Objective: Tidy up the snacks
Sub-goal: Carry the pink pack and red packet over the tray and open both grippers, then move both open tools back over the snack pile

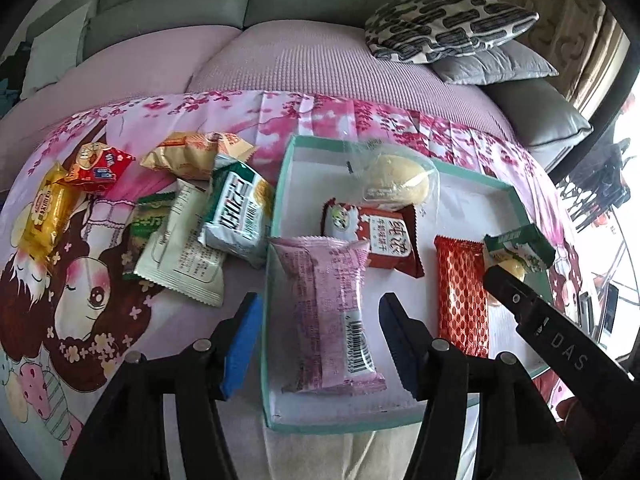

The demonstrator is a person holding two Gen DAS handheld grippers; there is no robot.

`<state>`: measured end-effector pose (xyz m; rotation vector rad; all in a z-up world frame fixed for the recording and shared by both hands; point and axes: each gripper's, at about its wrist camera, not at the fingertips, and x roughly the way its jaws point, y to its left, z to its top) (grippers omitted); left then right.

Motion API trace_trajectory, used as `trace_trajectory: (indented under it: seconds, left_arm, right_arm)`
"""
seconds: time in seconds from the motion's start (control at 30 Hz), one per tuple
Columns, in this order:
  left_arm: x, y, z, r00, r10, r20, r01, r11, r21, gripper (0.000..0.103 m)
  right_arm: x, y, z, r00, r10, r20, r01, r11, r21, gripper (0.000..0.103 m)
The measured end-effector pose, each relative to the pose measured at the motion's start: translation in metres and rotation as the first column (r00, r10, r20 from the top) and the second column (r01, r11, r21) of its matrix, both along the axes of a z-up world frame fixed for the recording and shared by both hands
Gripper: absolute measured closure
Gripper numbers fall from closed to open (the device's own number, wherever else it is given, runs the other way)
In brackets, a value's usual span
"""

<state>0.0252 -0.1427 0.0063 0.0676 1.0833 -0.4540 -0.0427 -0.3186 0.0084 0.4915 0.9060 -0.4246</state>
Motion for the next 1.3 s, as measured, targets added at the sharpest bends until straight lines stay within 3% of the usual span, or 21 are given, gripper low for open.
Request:
trace_trajectory:
  seconds: [0.07, 0.13, 0.27, 0.7, 1.0, 1.3]
  left_arm:
    - [0.003, 0.006, 0.002, 1.0, 0.014, 0.008, -0.014, 1.0, -0.008, 0.026]
    - [0.006, 0.013, 0.005, 0.999, 0.038, 0.021, -0.038, 0.999, -0.011, 0.021]
    - [0.015, 0.033, 0.007, 0.994, 0.098, 0.045, -0.099, 0.995, 0.003, 0.019]
    - [0.039, 0.111, -0.002, 0.954, 0.298, 0.02, -0.298, 0.955, -0.02, 0.017]
    - [0.051, 0.149, 0.0, 0.934, 0.356, 0.019, -0.355, 0.934, -0.026, 0.017]
    - [0.078, 0.163, -0.002, 0.94, 0.341, 0.021, -0.342, 0.94, 0.026, 0.017]
  right_arm:
    - [0.001, 0.003, 0.002, 1.0, 0.012, 0.005, -0.012, 1.0, -0.005, 0.049]
    - [0.003, 0.008, 0.005, 0.999, 0.036, 0.015, -0.035, 0.999, -0.011, 0.045]
    - [0.01, 0.021, 0.006, 0.996, 0.085, 0.021, -0.084, 0.996, -0.017, 0.04]
    - [0.037, 0.087, 0.007, 0.968, 0.249, 0.035, -0.248, 0.968, -0.026, 0.029]
    - [0.055, 0.128, 0.007, 0.941, 0.331, 0.066, -0.331, 0.944, -0.013, 0.026]
    - [0.079, 0.155, 0.001, 0.925, 0.371, 0.079, -0.371, 0.929, -0.01, 0.026]
